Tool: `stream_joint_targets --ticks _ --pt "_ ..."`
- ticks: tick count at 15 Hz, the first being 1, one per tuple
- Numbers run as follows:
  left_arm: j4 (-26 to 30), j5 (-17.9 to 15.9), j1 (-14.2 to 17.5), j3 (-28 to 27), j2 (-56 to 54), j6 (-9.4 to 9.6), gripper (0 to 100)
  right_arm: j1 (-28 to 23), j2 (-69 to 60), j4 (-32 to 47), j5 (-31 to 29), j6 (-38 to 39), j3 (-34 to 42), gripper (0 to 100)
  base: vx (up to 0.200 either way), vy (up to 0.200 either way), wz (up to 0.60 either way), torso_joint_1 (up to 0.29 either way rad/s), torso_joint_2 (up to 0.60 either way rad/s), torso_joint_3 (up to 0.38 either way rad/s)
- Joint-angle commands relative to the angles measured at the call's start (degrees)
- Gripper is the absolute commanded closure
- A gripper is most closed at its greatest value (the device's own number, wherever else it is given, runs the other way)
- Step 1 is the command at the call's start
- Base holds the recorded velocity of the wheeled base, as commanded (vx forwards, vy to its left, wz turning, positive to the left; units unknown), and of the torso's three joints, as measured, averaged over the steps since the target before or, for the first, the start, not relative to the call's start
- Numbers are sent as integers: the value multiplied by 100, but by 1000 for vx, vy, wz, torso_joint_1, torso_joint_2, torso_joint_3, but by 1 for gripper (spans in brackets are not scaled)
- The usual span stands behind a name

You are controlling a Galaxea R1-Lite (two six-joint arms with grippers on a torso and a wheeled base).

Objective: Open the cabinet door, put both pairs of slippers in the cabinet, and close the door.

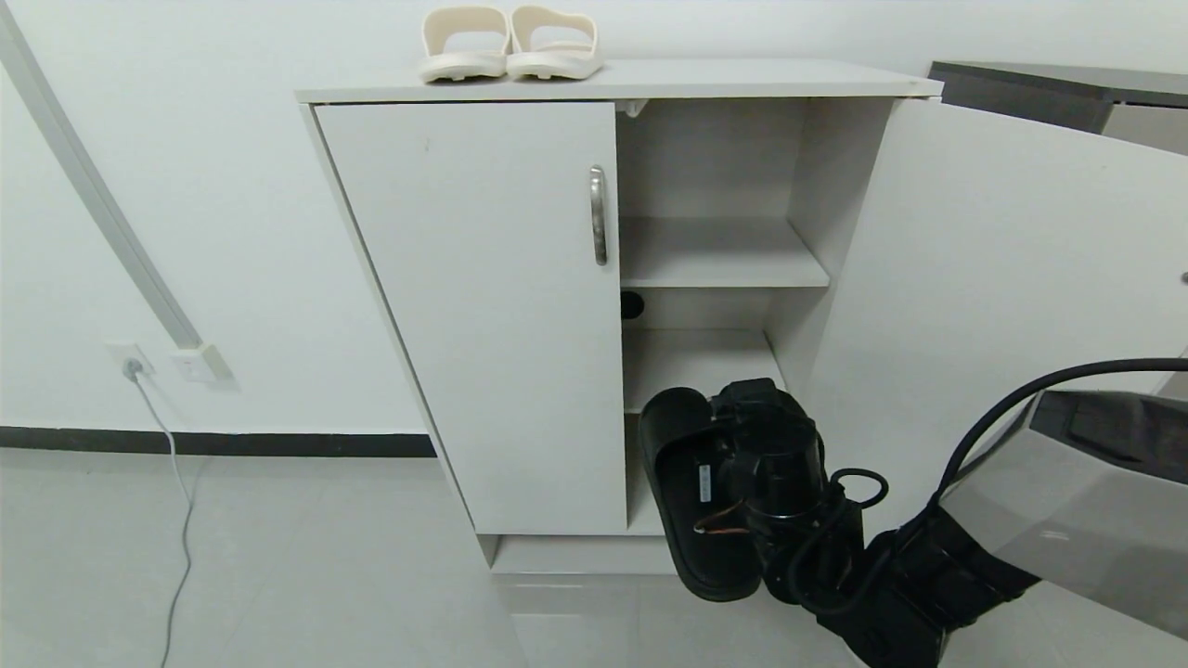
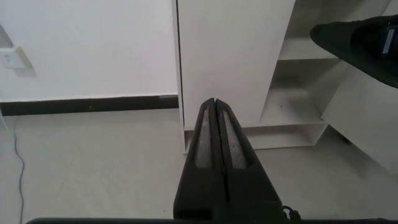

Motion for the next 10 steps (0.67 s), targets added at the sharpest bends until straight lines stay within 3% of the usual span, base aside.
stream_joint_targets --ticks 1,10 --pt "-2 -2 4 1 5 0 100 -32 -9 -4 -1 1 5 100 0 0 0 0 0 0" --pt "-2 7 4 1 14 -36 100 -603 78 -4 -71 1 75 100 0 0 0 0 0 0"
